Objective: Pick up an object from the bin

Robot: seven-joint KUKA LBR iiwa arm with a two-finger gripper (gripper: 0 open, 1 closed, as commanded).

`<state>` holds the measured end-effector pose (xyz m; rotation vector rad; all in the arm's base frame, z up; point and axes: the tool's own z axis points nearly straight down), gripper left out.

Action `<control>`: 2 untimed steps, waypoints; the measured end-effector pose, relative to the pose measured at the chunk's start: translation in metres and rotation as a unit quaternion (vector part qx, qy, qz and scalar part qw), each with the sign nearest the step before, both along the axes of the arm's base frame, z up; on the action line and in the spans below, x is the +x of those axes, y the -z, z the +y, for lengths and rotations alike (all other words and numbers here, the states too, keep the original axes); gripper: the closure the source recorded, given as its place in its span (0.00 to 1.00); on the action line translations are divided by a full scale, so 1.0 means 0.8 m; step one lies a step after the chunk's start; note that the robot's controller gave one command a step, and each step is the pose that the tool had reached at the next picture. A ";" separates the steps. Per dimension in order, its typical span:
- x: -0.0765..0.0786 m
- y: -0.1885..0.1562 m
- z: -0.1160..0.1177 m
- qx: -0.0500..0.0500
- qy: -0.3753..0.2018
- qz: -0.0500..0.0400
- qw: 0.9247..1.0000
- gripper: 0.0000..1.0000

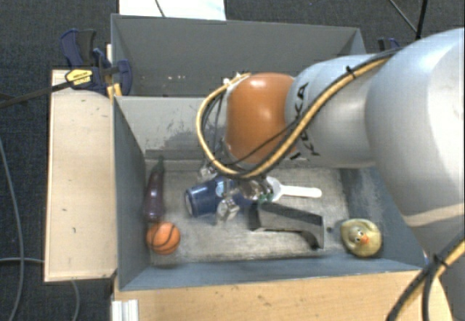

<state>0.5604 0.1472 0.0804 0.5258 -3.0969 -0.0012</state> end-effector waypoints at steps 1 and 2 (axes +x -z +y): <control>0.000 0.000 0.000 0.000 0.000 0.000 1.000 1.00; 0.019 -0.159 -0.026 0.000 -0.157 -0.001 0.988 1.00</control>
Offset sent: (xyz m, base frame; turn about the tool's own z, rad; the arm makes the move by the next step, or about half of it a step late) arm 0.0186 -0.0268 0.1587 -0.3931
